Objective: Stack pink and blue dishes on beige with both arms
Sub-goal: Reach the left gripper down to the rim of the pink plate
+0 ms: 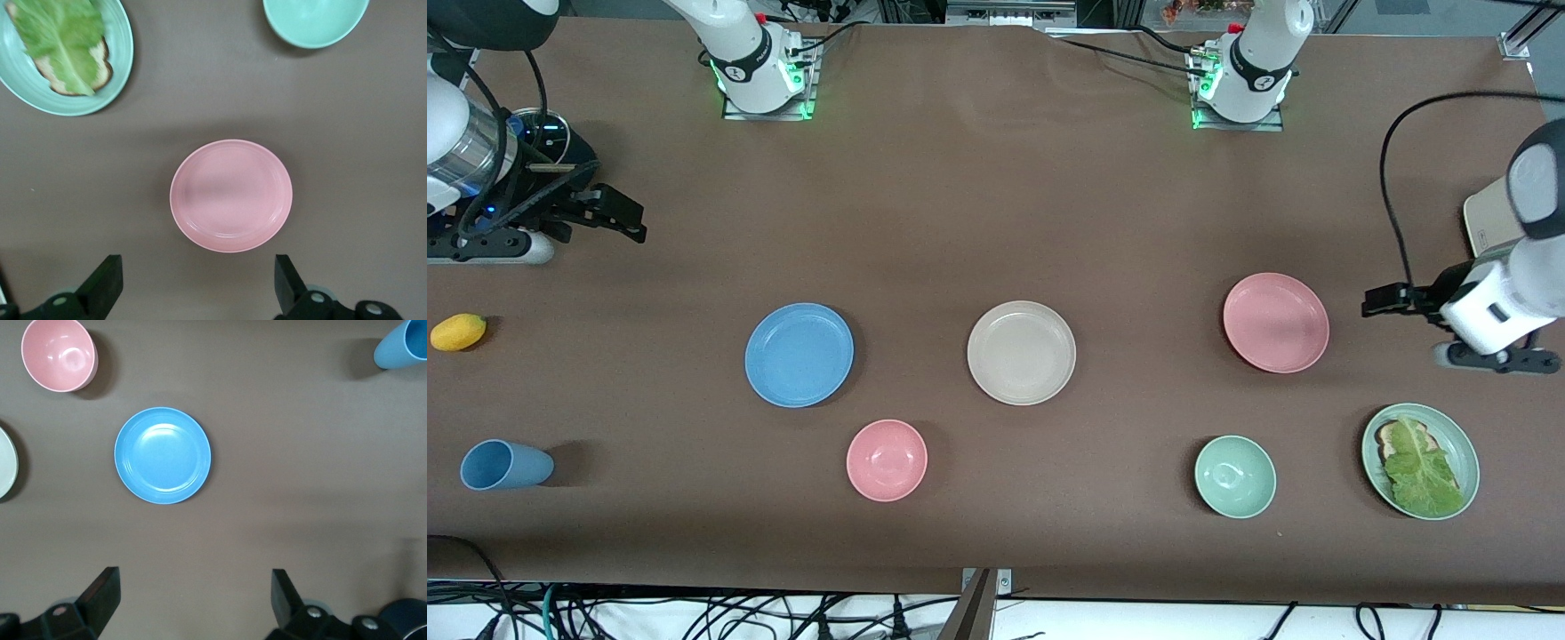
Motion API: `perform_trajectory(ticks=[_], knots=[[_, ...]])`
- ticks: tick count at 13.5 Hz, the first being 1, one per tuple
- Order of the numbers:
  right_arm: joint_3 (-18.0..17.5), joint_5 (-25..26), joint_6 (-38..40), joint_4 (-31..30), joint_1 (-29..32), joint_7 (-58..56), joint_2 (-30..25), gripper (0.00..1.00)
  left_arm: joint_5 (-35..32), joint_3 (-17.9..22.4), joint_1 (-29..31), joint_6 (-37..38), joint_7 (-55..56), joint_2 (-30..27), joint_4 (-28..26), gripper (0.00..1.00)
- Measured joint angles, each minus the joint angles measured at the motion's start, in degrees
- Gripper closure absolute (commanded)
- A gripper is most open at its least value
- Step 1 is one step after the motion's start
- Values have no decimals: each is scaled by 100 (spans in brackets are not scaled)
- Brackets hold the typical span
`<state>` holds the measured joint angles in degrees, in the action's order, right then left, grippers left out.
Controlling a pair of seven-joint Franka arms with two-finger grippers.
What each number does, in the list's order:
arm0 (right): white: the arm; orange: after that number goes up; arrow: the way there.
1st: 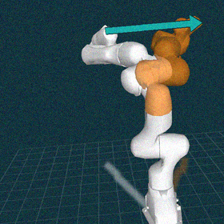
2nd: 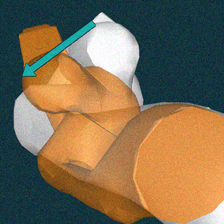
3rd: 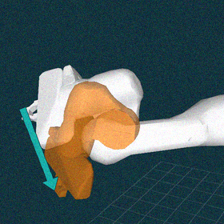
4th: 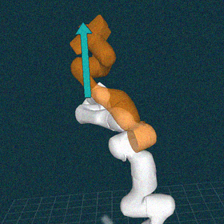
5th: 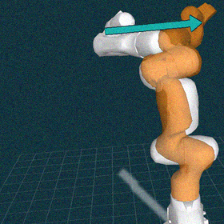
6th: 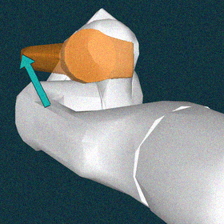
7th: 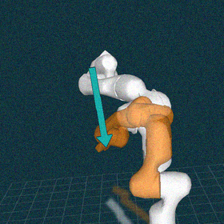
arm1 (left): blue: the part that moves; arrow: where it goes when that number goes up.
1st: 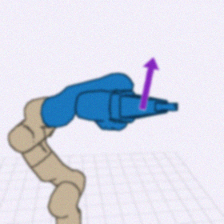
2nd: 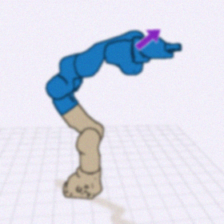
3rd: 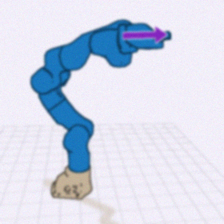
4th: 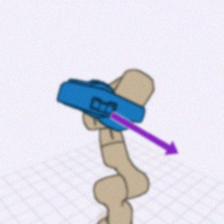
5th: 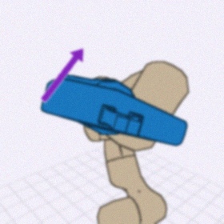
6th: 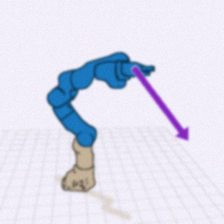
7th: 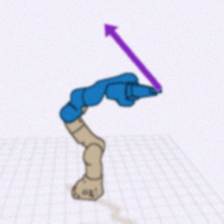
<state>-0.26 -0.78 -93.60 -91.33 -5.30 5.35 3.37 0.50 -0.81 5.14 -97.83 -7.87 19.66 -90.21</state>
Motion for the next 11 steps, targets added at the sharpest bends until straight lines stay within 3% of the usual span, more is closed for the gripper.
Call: perform_trajectory(ticks=[4, 11], knots=[[10, 35, -181, 2, 4, 84, 3, 0, 0, 11, 326, -344, -17, 614, -115, 0], [35, 36, -205, -1, 64, 115, 107, 0, -92, 13, 510, -2924, -133, 619, -2180, 0]])
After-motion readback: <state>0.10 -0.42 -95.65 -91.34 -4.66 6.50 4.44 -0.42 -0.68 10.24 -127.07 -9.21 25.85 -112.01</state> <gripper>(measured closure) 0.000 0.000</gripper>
